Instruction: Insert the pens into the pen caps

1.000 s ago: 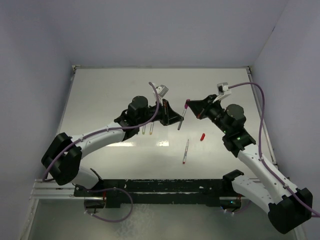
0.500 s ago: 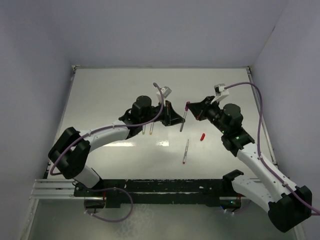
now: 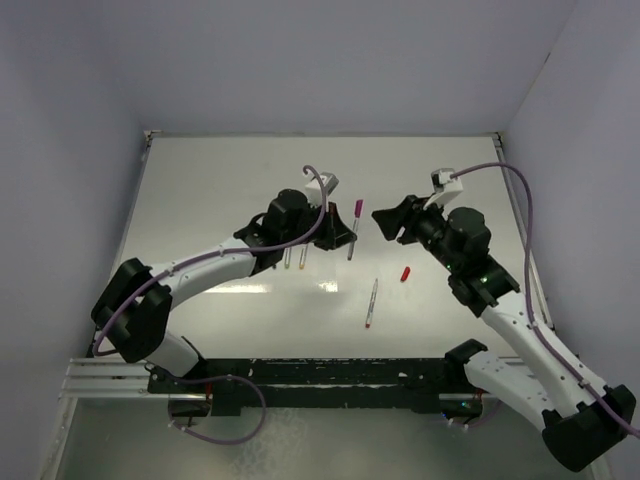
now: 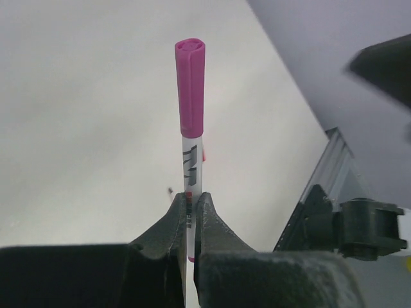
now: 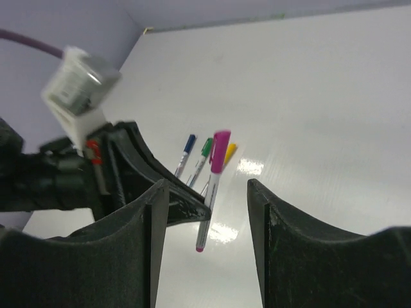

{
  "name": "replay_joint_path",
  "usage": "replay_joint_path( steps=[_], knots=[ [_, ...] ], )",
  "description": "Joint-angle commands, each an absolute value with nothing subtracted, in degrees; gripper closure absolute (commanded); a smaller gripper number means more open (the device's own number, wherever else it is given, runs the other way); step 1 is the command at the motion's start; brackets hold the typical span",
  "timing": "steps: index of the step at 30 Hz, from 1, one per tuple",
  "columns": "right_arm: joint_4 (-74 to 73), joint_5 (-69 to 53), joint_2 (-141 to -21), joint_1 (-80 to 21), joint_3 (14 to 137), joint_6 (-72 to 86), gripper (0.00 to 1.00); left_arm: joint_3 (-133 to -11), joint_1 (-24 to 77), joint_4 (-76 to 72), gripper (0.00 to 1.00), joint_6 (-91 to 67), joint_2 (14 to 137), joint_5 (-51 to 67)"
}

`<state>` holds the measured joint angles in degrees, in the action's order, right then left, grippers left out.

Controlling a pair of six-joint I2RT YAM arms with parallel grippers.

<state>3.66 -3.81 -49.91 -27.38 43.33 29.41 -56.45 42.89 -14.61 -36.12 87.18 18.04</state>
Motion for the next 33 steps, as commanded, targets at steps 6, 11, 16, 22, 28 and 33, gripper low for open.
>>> replay_joint_path(
  steps=[6, 11, 16, 22, 28, 33],
  knots=[
    [-5.9, 9.0, -45.0, -27.4, 51.0, 24.7, 0.46, -66.2, 43.0, 16.3, 1.00, -30.3, 92.1, -4.1],
    [-9.4, 10.3, -44.0, -27.4, 49.7, 26.8, 0.46, -72.4, 42.1, 22.1, 1.00, -30.6, 99.2, -8.2],
    [-13.4, 10.7, -43.7, -27.4, 49.1, 28.2, 0.46, -76.8, 42.0, 25.4, 1.00, -31.0, 105.6, -10.0],
    [-15.8, 11.1, -43.9, -27.4, 48.5, 28.6, 0.46, -78.9, 40.9, 26.4, 0.99, -30.8, 110.5, -10.9],
    [-16.2, 10.7, -44.4, -27.4, 47.9, 28.9, 0.46, -80.0, 39.5, 26.1, 0.93, -31.3, 112.3, -9.8],
    [-16.5, 10.8, -45.5, -27.4, 47.4, 29.0, 0.46, -80.6, 39.4, 25.8, 0.82, -31.6, 113.1, -8.6]
  ],
)
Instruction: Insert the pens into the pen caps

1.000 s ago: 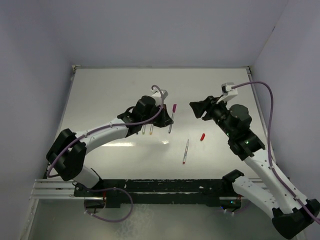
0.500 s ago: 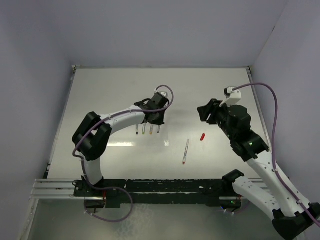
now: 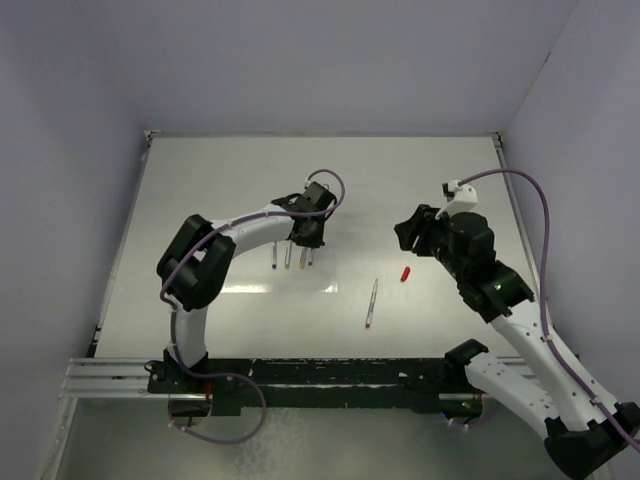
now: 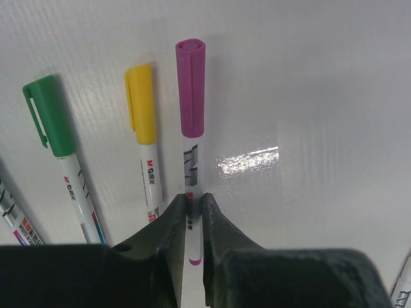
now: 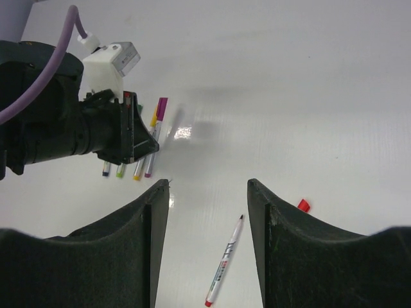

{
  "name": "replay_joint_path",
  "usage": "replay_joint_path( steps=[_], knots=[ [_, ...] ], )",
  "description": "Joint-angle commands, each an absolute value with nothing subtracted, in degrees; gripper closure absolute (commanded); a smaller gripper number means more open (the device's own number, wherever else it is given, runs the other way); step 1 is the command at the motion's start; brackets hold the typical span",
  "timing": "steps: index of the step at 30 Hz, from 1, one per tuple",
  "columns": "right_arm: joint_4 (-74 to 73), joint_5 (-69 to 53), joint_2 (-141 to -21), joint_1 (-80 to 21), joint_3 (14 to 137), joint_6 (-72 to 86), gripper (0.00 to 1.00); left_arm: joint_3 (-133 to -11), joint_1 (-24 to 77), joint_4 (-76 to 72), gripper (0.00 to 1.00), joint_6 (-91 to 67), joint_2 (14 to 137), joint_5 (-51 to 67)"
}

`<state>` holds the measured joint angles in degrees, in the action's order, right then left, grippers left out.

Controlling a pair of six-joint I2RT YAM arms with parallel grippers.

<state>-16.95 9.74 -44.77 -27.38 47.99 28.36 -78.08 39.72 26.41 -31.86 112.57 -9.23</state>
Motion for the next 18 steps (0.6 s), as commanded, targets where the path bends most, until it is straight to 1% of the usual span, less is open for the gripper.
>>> replay_joint_path(
  steps=[1, 6, 12, 18],
  knots=[
    [-16.6, 10.8, -45.7, -27.4, 47.3, 29.0, 0.46, -80.6, 39.4, 25.7, 0.82, -31.6, 113.1, -8.4],
    [-16.5, 10.9, -46.4, -27.4, 46.6, 29.1, 0.46, -80.8, 39.4, 24.9, 0.78, -31.3, 113.1, -7.3],
    [-15.9, 11.0, -46.2, -27.4, 46.1, 29.4, 0.46, -81.1, 39.4, 24.9, 0.77, -31.5, 112.7, -6.7],
    [-15.6, 11.3, -46.4, -27.4, 45.4, 30.0, 0.46, -81.0, 39.5, 23.2, 0.73, -30.6, 108.9, -5.3]
  ],
)
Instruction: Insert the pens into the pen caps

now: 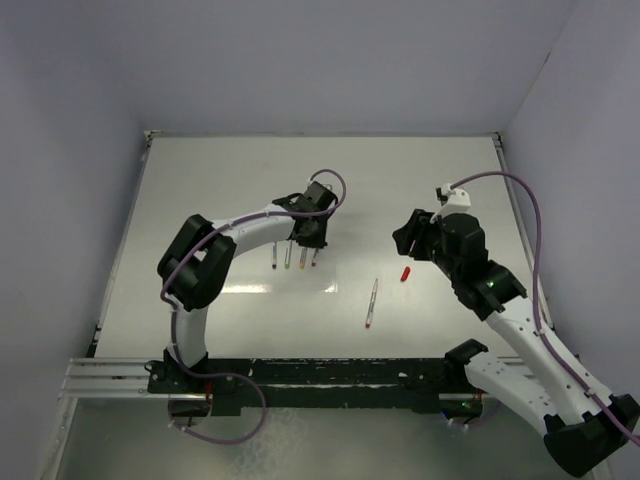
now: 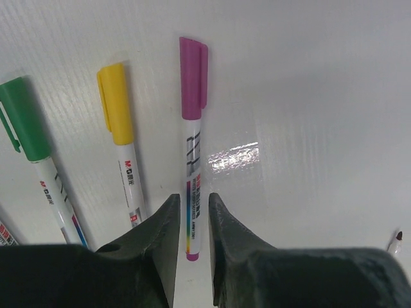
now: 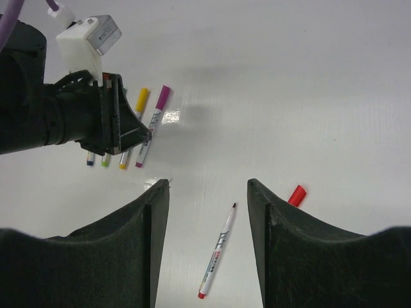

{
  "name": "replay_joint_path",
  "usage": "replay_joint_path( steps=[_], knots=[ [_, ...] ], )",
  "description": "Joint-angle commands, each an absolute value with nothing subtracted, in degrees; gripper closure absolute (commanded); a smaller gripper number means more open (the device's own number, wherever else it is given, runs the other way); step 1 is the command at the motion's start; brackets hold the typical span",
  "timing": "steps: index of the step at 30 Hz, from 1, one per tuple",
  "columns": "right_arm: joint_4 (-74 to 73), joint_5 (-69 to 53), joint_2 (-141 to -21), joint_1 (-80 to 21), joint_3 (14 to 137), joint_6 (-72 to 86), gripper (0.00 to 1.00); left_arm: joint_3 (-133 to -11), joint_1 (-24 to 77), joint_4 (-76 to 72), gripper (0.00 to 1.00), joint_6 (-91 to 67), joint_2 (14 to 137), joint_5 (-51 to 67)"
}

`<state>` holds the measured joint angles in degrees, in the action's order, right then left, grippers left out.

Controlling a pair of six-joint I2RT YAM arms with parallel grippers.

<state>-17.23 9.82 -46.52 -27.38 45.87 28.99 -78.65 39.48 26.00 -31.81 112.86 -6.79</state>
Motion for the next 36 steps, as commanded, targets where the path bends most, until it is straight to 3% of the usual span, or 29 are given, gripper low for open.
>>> replay_joint_path(
  steps=[1, 10, 21, 36],
  knots=[
    [-15.6, 11.3, -46.5, -27.4, 45.4, 30.3, 0.46, -81.0, 39.4, 22.9, 0.72, -30.5, 108.2, -4.9],
    [-19.6, 20.8, -48.1, -27.4, 45.7, 34.3, 0.43, -79.6, 42.2, 22.2, 0.66, -30.1, 103.4, -3.2],
    [-26.0, 32.4, -51.1, -26.1, 46.9, 40.4, 0.42, -79.3, 54.8, 25.8, 0.58, -28.2, 104.4, -3.5],
    [-27.4, 34.2, -43.6, -21.5, 43.9, 43.3, 0.42, -80.5, 61.9, 26.7, 0.53, -26.7, 108.7, -3.4]
  ],
)
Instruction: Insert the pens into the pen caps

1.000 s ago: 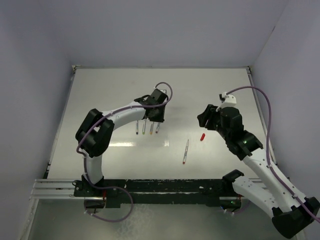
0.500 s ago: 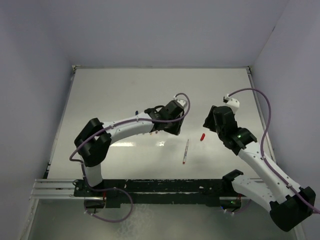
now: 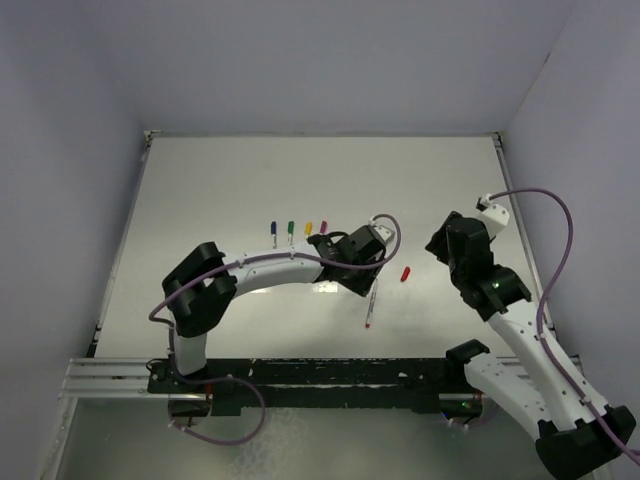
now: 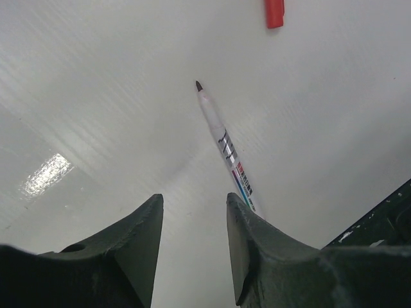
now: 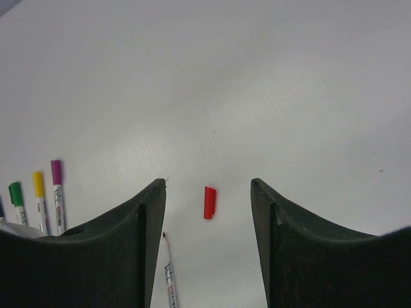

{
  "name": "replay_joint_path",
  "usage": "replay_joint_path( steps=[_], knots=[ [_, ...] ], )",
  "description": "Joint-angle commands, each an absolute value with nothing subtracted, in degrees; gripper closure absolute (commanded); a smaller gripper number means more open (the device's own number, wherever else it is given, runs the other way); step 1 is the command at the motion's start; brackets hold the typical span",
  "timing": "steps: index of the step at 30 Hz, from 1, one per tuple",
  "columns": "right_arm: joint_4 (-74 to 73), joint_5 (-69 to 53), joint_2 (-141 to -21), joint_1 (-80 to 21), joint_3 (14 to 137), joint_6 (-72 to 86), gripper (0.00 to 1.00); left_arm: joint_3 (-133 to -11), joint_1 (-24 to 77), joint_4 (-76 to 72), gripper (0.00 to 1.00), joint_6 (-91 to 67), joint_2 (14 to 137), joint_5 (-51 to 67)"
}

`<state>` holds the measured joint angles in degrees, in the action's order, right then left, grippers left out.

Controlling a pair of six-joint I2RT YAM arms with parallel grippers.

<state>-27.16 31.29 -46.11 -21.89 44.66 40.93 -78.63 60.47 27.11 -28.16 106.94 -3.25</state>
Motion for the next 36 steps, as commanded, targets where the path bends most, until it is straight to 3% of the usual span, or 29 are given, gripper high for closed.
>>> replay_joint_path(
  steps=[1, 28, 36],
  knots=[
    [-27.7, 34.5, -43.1, -21.5, 43.7, 43.8, 0.42, -81.1, 62.2, 26.7, 0.52, -26.5, 109.2, -3.4],
    [-24.8, 32.0, -40.2, -21.5, 42.0, 42.4, 0.41, -87.1, 65.2, 32.6, 0.48, -25.6, 119.9, -5.7],
    [-22.7, 31.7, -40.5, -21.5, 41.7, 41.8, 0.41, -83.1, 65.5, 38.5, 0.57, -25.3, 119.3, -11.0]
  ],
)
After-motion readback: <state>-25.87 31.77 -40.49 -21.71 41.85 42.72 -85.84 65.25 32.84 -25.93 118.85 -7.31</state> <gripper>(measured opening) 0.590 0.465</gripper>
